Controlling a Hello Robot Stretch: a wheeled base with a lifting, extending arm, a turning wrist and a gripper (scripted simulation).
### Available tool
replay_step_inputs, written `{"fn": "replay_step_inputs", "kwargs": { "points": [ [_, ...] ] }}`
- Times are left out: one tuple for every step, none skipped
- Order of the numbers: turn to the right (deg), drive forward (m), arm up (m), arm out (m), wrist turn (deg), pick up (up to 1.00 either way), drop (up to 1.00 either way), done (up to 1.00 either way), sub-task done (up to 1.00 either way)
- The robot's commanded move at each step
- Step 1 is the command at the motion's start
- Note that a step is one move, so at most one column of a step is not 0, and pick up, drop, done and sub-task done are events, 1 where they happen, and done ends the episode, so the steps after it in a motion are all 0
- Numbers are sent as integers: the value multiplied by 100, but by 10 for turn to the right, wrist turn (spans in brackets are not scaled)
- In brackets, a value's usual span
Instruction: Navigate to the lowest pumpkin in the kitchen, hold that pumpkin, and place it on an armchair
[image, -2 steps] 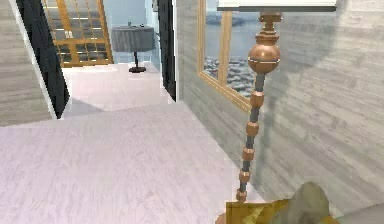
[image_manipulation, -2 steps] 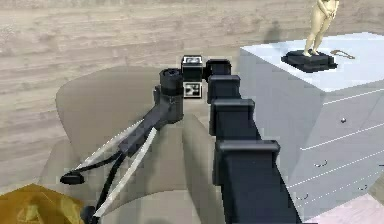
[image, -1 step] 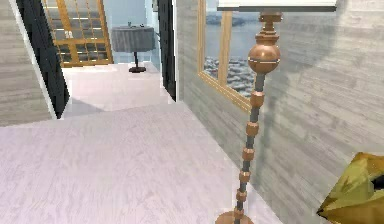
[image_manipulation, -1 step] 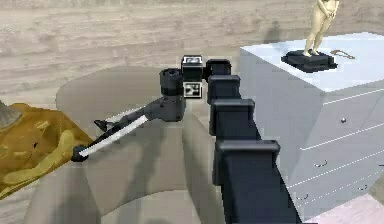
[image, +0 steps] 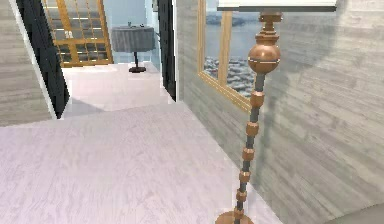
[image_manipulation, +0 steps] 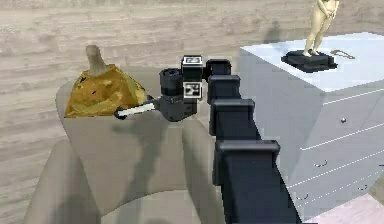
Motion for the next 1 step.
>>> {"fn": "replay_step_inputs", "kwargs": {
  "points": [
    [0, 0, 0, 0, 30, 0, 0, 0, 0]
  ]
}}
